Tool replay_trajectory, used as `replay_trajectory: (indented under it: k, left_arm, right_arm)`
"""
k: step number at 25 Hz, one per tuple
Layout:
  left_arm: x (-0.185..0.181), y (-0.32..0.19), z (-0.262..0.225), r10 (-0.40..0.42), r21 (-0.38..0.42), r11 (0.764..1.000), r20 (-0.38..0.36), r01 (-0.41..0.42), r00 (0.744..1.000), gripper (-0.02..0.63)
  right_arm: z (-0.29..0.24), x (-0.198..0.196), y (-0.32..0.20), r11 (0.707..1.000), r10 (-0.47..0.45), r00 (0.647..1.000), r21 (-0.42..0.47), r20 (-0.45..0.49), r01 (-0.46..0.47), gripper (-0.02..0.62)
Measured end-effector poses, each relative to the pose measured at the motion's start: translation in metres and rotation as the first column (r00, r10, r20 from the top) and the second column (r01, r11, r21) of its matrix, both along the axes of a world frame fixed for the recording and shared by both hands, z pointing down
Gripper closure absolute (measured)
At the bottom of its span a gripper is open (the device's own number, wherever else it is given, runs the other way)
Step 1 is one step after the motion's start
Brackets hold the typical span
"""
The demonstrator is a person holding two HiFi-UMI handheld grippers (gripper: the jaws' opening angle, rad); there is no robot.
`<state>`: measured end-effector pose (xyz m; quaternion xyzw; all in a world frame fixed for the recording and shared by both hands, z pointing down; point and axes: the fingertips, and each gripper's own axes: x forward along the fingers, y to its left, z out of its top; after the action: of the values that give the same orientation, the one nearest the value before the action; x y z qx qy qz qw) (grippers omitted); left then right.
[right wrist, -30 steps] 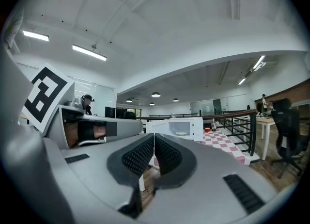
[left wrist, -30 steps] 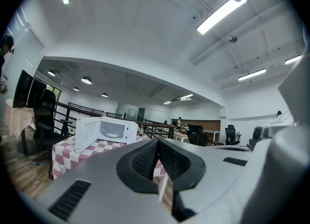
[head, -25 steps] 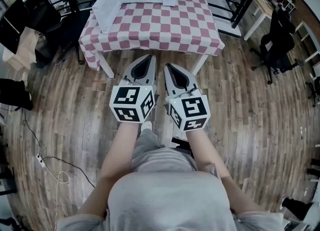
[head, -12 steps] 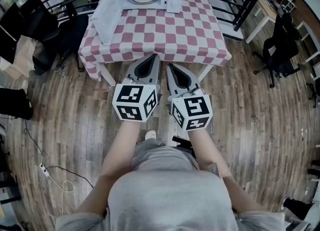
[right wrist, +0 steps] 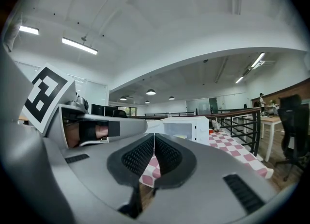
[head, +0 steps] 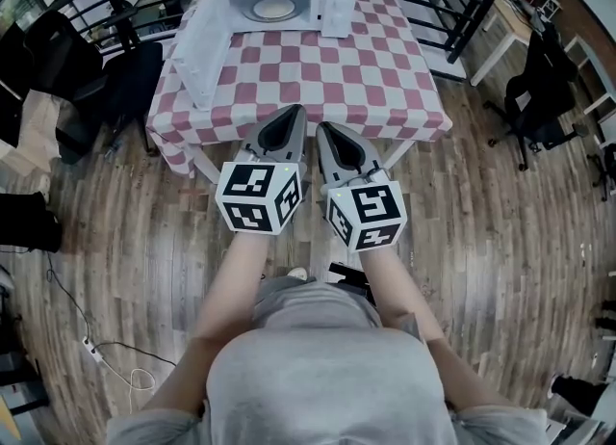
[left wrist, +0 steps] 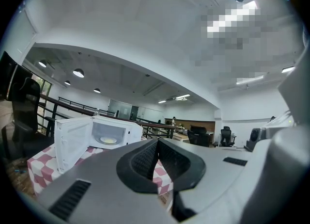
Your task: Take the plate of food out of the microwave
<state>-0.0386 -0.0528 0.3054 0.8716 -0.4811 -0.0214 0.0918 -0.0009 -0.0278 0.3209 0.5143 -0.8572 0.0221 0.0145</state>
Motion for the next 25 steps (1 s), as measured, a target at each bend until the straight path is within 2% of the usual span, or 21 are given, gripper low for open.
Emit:
replay_trajectory:
  k: [13,25]
  left_arm:
    - [0.001,-0.044,0.014,0.018,-0.024,1.000,-0.007,-0.018,1.000,0.603]
    - [0.006,-0.113,0.025,-0.017,-0.032,0.999,-0.014,0.017,1.000,0.603]
  right_arm:
    - [0.015,0.001,-0.041,0.999,0.029,1.000,-0.028,-0.008,-0.029,0.568]
    - [0.021,0.008,-0.113,1.000,-0.002,1.000,-0.028,-0.007,0.002,0.568]
